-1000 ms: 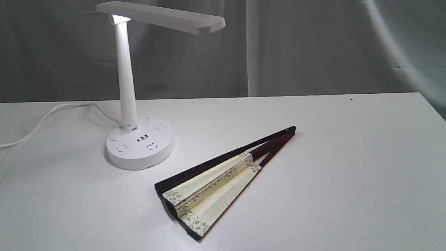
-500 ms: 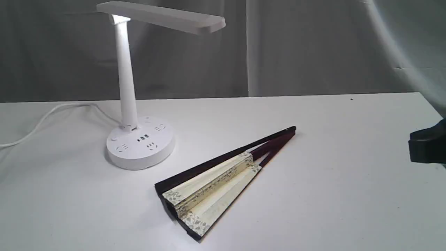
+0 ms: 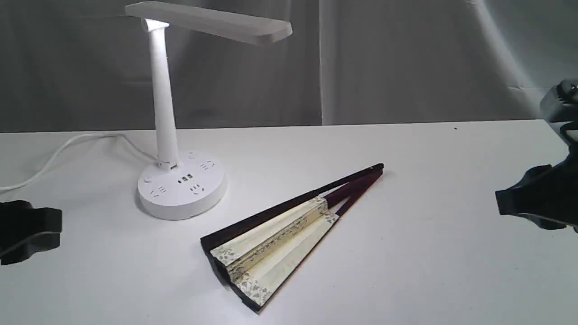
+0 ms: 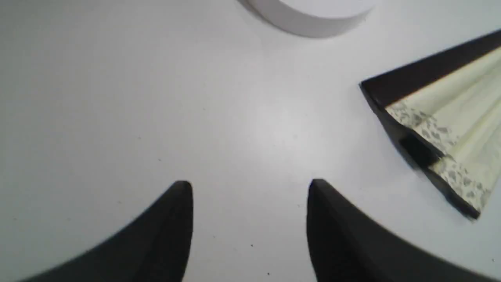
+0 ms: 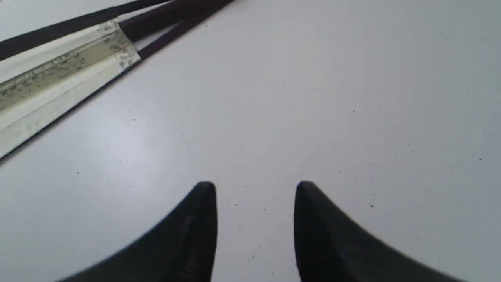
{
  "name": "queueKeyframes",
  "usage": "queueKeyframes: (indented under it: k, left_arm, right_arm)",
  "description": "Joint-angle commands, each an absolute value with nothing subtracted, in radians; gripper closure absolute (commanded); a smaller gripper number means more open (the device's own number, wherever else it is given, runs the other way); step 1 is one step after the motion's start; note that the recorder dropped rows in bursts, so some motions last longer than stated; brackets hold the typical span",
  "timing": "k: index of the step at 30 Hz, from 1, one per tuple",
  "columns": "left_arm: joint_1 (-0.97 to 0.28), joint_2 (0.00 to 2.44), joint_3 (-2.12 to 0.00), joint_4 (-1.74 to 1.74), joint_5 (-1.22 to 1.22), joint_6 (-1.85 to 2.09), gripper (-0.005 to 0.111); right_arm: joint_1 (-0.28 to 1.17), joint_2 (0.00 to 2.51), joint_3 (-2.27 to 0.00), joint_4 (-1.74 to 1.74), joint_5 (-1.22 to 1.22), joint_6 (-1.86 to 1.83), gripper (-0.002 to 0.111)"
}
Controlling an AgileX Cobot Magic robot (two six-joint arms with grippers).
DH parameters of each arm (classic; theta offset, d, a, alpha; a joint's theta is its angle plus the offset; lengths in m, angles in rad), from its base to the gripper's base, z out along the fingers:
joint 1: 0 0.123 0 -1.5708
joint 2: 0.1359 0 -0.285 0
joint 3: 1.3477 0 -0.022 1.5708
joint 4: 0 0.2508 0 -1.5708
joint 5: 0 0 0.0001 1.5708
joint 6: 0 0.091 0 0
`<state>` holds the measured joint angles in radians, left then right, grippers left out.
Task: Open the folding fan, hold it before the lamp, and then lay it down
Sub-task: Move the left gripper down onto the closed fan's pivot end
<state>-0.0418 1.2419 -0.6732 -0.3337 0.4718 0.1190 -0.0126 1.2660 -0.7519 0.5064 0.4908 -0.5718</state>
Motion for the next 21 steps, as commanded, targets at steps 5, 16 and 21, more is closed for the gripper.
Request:
queueKeyframes:
  k: [5,16,21]
  left_arm:
    - [-0.044,1.363,-0.811,-0.38,0.594,0.181,0.066]
    - [-0.253,1.509,-0.89,-0.356,0.453,0.188,0.067]
    - [-0.357,1.576,-0.89,-0.356,0.316,0.191,0.067]
  right_arm:
    - [-0.009,1.299,-0.759,0.523,0.513,-0.579,0.075]
    - [-0.009,1.298,-0.759,0.547,0.519,-0.579,0.075]
    - [-0.009,1.298,-0.759,0.547,0.524,-0.579,0.075]
